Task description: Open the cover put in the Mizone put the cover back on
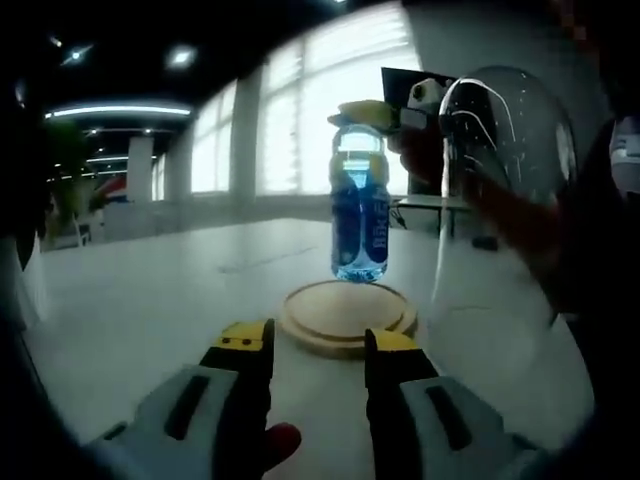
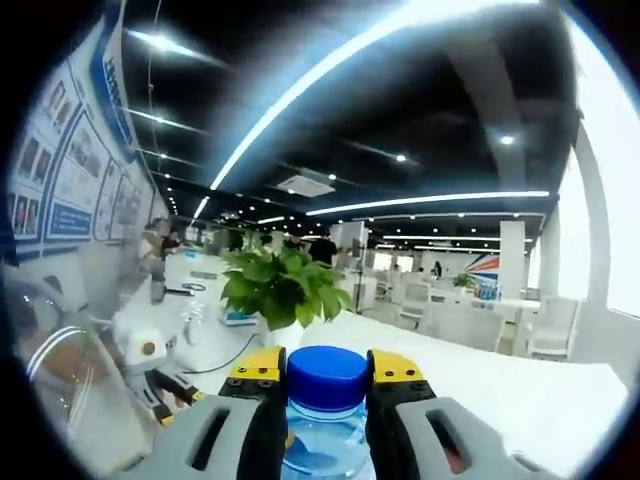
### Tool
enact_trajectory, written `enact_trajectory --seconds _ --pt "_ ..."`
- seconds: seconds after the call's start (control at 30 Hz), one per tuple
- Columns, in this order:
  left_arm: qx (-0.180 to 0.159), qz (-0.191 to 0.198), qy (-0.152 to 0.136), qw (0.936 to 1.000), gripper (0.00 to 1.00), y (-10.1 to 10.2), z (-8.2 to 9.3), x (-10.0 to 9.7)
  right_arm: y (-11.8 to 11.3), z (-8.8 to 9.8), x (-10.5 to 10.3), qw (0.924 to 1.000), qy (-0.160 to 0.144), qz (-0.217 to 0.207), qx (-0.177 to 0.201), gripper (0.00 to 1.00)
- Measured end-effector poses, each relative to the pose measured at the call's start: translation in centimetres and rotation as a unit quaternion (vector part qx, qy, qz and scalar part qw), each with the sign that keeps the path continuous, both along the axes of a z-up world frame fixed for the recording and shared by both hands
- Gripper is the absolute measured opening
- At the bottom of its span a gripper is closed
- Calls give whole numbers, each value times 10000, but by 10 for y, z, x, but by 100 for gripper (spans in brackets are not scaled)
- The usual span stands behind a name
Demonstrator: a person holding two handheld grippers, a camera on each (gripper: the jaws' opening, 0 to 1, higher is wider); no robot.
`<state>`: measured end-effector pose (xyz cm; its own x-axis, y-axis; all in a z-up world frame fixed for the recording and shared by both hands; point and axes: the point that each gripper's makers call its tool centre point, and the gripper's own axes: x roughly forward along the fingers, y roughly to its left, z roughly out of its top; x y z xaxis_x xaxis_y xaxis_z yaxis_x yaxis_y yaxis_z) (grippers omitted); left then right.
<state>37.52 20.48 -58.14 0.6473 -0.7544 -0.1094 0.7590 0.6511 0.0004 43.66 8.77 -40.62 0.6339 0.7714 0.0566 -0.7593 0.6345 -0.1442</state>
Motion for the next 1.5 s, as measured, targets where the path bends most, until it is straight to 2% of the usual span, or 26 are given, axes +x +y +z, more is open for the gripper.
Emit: enact_trajectory --seconds 0.8,1.0,1.2,1.5 --pt "22 -8 -32 10000 30 -1 2 -2 33 -5 -4 9992 126 373 -84 23" --pt "26 3 -36 10000 30 0 2 -1 36 -6 -3 9992 120 370 -104 23" --pt "4 34 -22 10000 35 1 3 0 36 -3 -3 9992 118 374 -58 23" --pt "52 -11 -28 10000 36 -1 2 -2 37 -10 -3 9991 177 371 -105 23"
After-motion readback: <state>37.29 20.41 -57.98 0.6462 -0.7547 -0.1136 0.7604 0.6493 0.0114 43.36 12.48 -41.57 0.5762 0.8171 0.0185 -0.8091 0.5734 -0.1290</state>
